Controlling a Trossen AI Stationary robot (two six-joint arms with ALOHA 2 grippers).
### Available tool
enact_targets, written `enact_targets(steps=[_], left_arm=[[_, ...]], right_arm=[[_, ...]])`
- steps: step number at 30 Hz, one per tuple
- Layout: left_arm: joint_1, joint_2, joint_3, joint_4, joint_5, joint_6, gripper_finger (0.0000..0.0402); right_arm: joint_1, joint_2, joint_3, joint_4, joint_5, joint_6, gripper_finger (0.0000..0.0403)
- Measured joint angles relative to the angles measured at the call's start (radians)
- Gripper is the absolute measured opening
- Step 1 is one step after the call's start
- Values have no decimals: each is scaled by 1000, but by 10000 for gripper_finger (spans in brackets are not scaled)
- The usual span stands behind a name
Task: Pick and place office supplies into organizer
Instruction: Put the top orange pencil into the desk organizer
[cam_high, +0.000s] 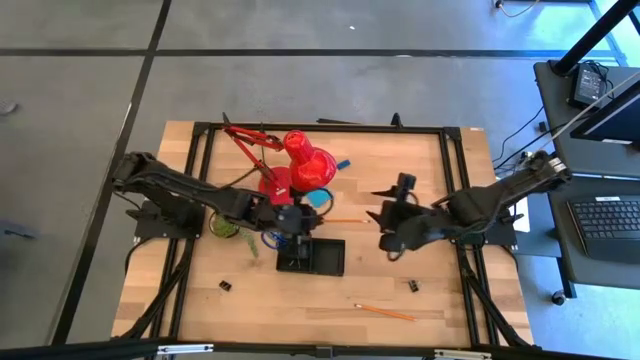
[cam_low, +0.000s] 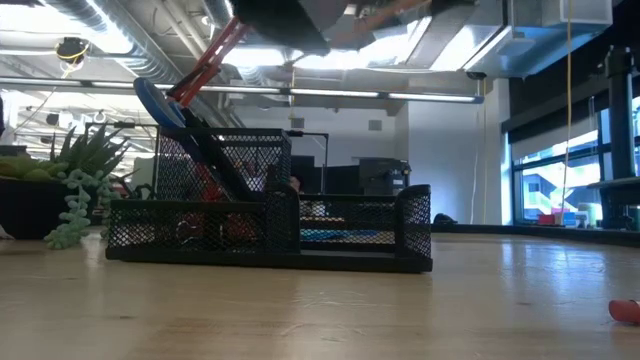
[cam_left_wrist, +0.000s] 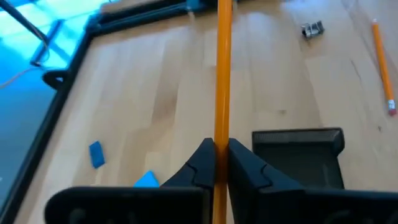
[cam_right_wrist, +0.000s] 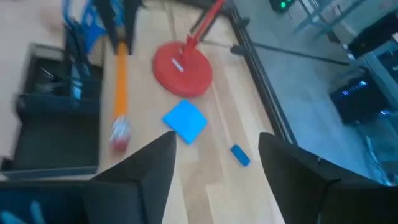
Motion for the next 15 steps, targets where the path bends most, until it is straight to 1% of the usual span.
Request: enact_targets(steps=[4,8,10,13,15], left_arm=[[-22,-97,-88,113,-16,-29,14],[-34,-198,-231,334,1,-40,14],[-34,-247,-311,469,25,-45,14],[-34,-302,-429,662,62,-52,14],[-34,-321,-488,740,102,-63,14]], right_arm=[[14,-64,-27,22,1,-4,232],[10,-99,-85,64,4,-5,232],[10,-111,-137,143,2,-29,232],[10,-128,-233,312,0,-100,233],[11,-133,-294,458,-3,-151,233]])
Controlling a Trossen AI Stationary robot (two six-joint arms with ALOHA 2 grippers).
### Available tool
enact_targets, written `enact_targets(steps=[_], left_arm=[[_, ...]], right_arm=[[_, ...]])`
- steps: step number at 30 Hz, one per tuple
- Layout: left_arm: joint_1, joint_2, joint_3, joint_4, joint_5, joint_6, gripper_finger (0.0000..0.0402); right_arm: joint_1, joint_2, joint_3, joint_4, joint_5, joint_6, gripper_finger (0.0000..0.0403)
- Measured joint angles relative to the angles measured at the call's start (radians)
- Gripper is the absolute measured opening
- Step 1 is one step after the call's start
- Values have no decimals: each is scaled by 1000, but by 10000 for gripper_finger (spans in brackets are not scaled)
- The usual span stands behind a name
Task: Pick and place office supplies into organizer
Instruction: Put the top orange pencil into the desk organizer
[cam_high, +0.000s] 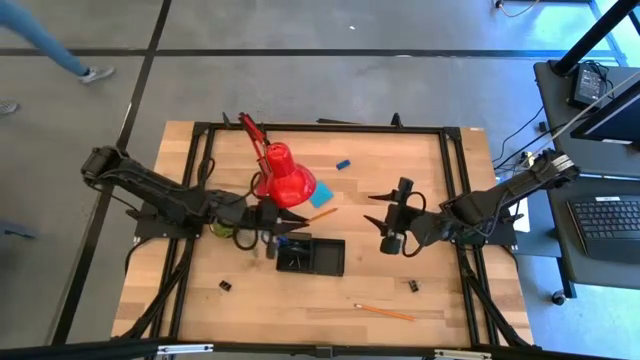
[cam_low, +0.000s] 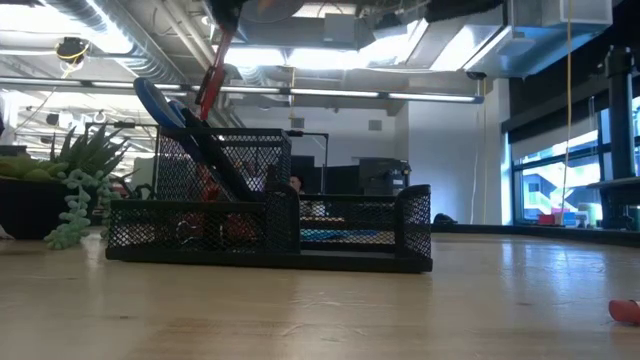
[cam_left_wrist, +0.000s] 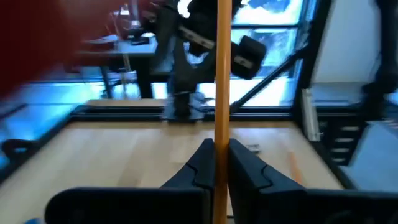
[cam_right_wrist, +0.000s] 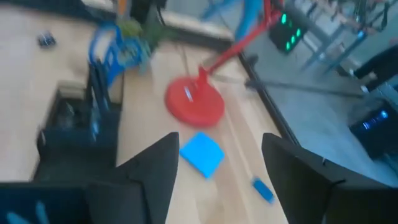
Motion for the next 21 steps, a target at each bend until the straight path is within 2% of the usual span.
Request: enact_targets(steps=[3,7,13,17,19,21], left_arm=[[0,-5,-48,41,42,-23,14],[0,5,-78,51,45,-42,14],[-7,5,-95,67,59,-33,14],[-29,5,-95,70,59,-24,14],[-43,5,-95,69,59,-15,14],[-53,5,-95,65,57,-11,14]], right_arm=[[0,-1,-82,224,-38,-87,233],[0,-1,-184,542,-110,-190,233],[-10,30,-331,1037,-352,-306,233],[-46,86,-382,1232,-376,-336,233],[-72,128,-382,1293,-379,-326,233],[-101,180,-361,1318,-431,-325,233]])
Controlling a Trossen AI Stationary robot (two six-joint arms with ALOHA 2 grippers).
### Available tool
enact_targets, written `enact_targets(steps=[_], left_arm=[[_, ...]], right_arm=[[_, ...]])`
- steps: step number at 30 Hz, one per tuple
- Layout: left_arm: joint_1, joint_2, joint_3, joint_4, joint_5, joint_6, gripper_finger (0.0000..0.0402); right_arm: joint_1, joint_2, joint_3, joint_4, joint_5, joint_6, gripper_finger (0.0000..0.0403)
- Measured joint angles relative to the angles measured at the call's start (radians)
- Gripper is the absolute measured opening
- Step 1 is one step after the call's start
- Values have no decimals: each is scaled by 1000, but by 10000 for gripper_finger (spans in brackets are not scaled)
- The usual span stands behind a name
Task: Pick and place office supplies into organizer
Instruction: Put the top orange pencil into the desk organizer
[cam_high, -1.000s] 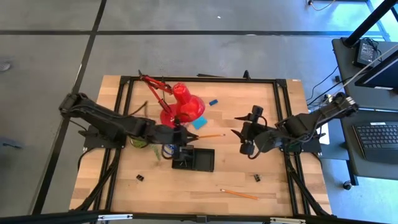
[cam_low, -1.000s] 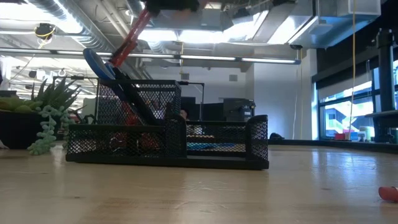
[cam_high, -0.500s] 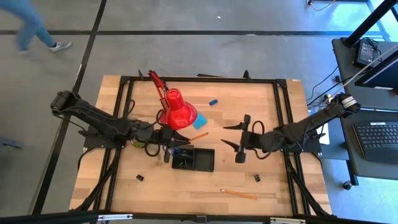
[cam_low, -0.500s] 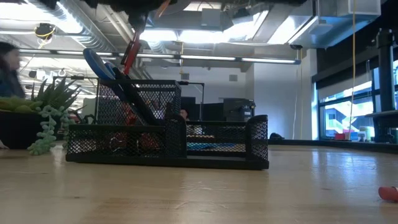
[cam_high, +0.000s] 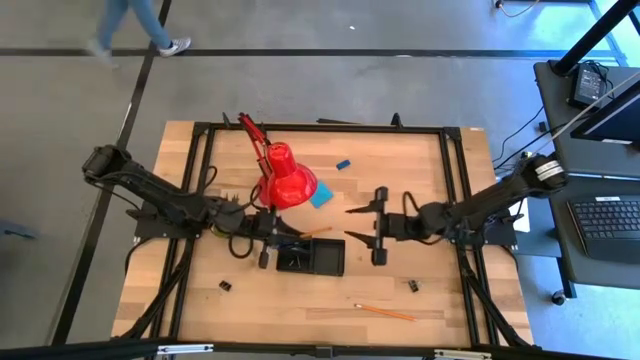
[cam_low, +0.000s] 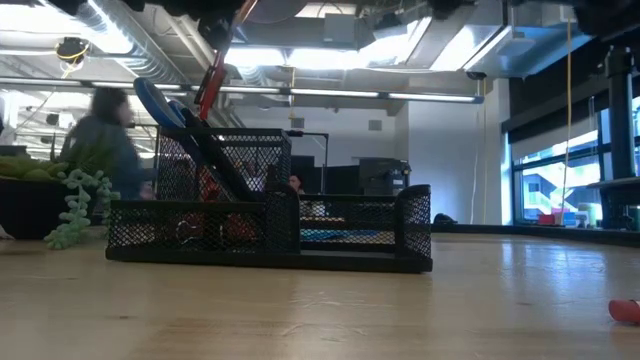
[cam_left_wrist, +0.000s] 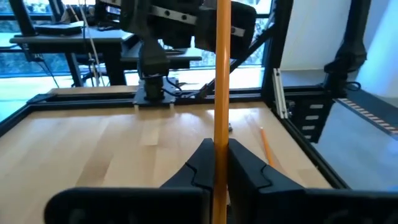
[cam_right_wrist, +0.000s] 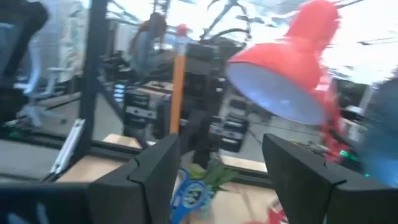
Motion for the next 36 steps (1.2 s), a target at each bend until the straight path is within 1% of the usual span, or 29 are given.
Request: enact_targets(steps=[3,7,10,15,19,22,27,33,34,36], left_arm=[[-13,0,0,-7,-18,1,14],[-25,0,0,-11,-33,8,14],[-25,0,0,-17,-34,14,14],[-25,0,0,-18,-36,27,14],[-25,0,0,-24,-37,26,14],[-26,0,0,-26,-35,26,14],[-26,0,0,-28,-35,26,15],[-27,1,0,-28,-34,30,28],[-26,1,0,-28,-34,33,28],[-26,1,0,-29,-24,40,29]], right_arm=[[-25,75,67,14,-109,-28,230],[-33,146,163,17,-127,-64,218],[-35,184,211,13,-151,-90,205],[-38,224,263,7,-235,-95,182],[-47,251,299,5,-277,-92,166],[-45,268,318,6,-284,-91,154],[-46,278,322,-1,-282,-93,111],[-46,278,322,-9,-284,-101,31],[-45,278,321,-10,-283,-103,23],[-44,278,321,-13,-287,-104,23]])
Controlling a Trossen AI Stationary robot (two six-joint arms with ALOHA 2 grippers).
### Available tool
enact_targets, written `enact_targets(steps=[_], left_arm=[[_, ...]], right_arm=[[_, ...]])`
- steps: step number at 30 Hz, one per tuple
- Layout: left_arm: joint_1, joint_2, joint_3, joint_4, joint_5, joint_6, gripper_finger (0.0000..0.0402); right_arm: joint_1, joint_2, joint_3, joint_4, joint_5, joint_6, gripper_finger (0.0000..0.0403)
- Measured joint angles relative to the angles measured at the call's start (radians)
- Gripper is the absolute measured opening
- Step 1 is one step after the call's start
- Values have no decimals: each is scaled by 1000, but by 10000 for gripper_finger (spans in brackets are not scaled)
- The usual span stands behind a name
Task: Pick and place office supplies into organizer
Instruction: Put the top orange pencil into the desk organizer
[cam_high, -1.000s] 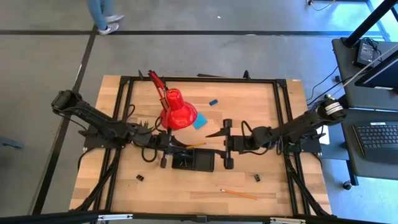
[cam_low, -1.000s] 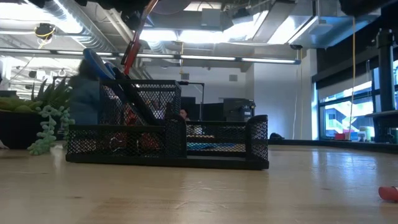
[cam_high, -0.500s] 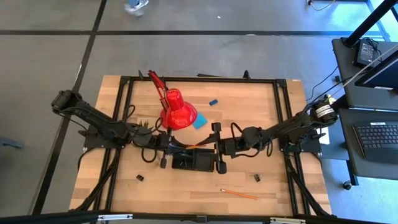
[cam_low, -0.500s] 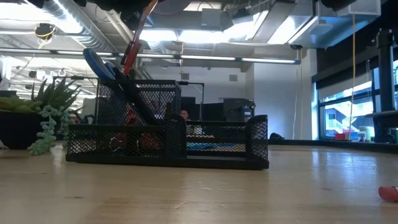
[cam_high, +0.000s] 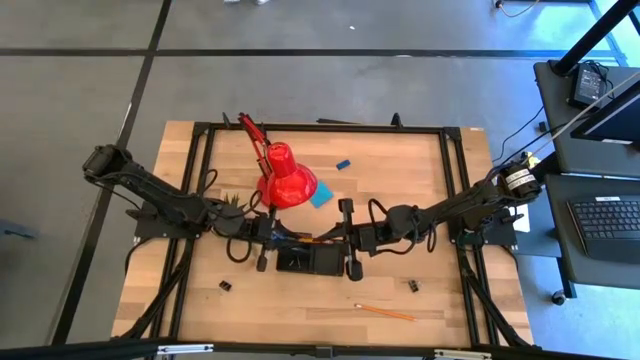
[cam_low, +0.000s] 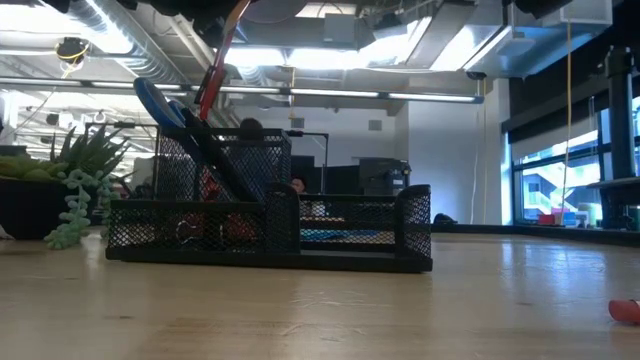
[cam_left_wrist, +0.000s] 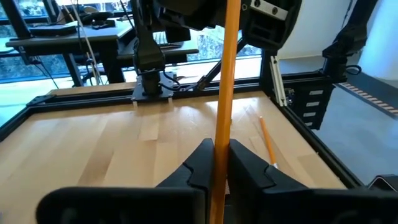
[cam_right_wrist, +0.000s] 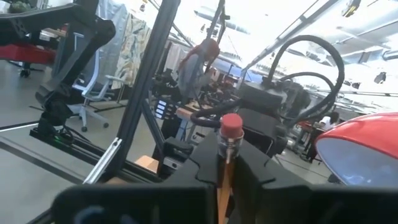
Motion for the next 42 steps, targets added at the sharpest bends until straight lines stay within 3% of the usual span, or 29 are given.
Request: enact_targets(steps=[15,24,31,42], left_arm=[[2,-5,0,-97,104,-80,107],[2,-82,0,-236,104,-106,114],[1,-137,0,-344,72,-134,115],[5,-142,0,-464,-64,-138,114]], right_arm=[[-10,0,-2,-70,10,34,23],[-71,-1,-2,-127,-21,136,23],[-79,0,-2,-123,-18,127,23],[-79,0,-2,-127,-15,117,22]])
